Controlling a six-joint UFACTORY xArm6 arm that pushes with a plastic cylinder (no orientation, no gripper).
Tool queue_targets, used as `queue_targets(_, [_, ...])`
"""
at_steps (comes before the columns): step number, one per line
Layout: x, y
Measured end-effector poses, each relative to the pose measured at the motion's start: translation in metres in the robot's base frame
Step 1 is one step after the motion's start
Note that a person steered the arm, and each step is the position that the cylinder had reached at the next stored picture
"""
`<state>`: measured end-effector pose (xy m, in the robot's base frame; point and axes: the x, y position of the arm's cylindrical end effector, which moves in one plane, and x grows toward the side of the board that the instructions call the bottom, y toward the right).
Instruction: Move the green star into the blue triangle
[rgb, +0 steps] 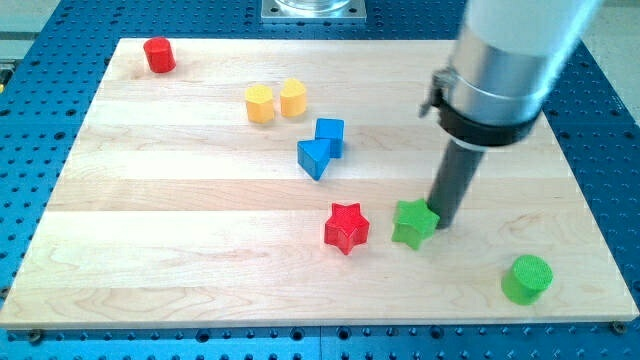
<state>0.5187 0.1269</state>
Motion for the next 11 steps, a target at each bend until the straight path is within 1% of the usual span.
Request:
queue_targets(1, [0.057,0.009])
queue_targets(2, [0.044,0.003])
queue_targets(3, [0.002,-0.01])
queue_targets(4, [0.051,0.014])
queue_targets(5, [0.06,-0.001])
queue_targets(6, [0.01,-0.006])
queue_targets(8, [0.02,-0.062])
queue_targets(9, [0.02,-0.076])
queue_targets(11, [-0.024,-0.109])
